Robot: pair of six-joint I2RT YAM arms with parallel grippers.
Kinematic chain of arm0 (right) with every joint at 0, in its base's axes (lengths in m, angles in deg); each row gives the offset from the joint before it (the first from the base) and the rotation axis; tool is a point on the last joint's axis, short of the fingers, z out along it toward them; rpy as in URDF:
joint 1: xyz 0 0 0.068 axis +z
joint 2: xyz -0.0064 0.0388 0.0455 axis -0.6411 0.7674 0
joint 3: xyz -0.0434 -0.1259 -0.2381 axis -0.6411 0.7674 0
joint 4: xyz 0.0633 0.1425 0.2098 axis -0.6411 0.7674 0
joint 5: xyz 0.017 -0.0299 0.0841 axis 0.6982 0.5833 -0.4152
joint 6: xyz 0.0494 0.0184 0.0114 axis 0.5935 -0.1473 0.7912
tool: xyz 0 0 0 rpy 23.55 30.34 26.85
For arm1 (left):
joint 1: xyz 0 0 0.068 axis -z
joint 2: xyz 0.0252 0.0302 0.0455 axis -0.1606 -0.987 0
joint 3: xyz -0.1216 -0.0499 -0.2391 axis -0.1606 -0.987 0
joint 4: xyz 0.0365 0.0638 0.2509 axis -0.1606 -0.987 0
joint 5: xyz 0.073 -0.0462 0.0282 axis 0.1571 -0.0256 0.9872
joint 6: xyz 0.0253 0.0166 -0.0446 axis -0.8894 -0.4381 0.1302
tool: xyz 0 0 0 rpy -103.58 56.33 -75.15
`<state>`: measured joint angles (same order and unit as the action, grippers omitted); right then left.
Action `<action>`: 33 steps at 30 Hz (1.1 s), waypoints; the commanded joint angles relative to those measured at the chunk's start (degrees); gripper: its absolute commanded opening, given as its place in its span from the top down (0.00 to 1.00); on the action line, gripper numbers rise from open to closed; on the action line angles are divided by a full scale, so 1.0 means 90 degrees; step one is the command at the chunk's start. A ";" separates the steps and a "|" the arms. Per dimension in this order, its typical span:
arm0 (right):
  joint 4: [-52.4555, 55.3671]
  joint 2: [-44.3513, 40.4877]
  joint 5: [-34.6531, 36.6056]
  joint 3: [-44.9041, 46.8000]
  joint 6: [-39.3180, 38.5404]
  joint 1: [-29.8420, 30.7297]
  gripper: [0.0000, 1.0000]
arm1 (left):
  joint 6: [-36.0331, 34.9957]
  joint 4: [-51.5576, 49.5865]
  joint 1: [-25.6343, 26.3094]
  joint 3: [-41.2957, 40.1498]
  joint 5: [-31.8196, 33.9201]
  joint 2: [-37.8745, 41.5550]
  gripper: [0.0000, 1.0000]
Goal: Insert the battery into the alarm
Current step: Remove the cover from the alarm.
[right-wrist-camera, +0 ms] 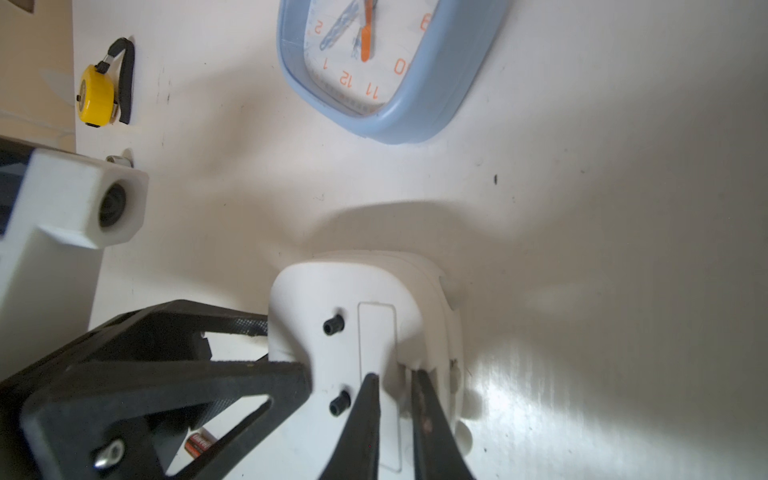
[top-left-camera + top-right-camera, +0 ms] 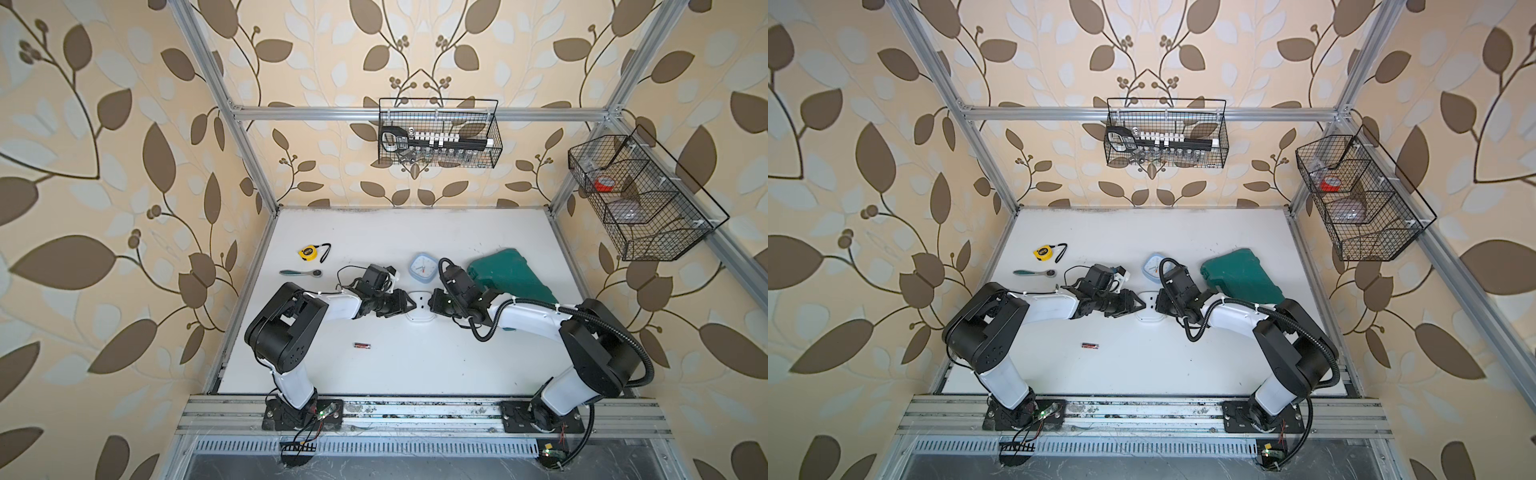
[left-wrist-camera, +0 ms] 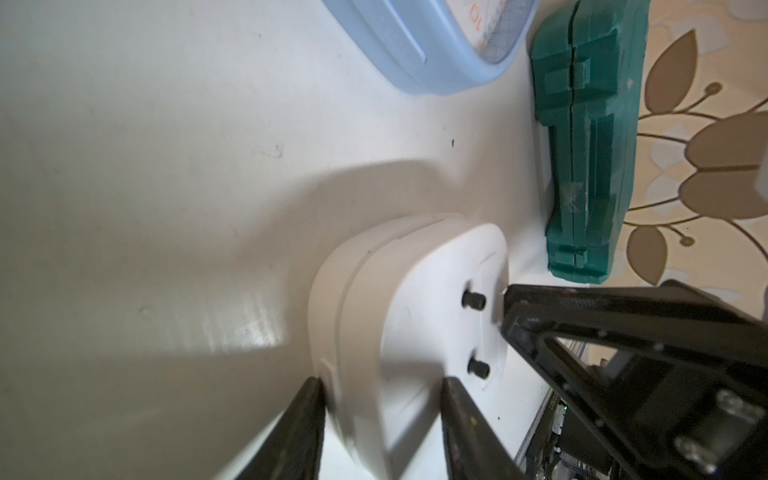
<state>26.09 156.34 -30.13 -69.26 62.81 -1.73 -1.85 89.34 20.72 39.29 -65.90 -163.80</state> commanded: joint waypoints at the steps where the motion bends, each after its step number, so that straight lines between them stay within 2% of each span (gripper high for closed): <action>1: 0.0158 -0.0037 0.0042 -0.0174 -0.0115 0.0038 0.84 | -0.0053 -0.0259 0.0050 0.0013 0.0032 -0.0133 0.57; 8: 0.0143 0.0285 -0.0199 -0.0216 -0.0038 0.0044 0.85 | -0.0060 -0.0276 0.0048 0.0020 0.0032 -0.0156 0.59; 14: 0.0295 0.0324 -0.0062 -0.0213 -0.0220 0.0038 0.83 | -0.0061 -0.0298 0.0049 0.0042 0.0042 -0.0201 0.60; 21: -0.0652 0.0158 -0.0753 0.0109 -0.0348 0.0038 0.87 | -0.0059 -0.0345 0.0047 0.0057 0.0079 -0.0235 0.60; 33: -0.0791 -0.0174 -0.0444 0.0283 -0.0330 0.0038 0.95 | -0.0084 -0.0445 0.0050 0.0074 0.0188 -0.0211 0.61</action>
<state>22.66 155.88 -30.83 -67.27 59.80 -2.45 -1.87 88.64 20.32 39.77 -66.14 -163.85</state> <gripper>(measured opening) 0.052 0.395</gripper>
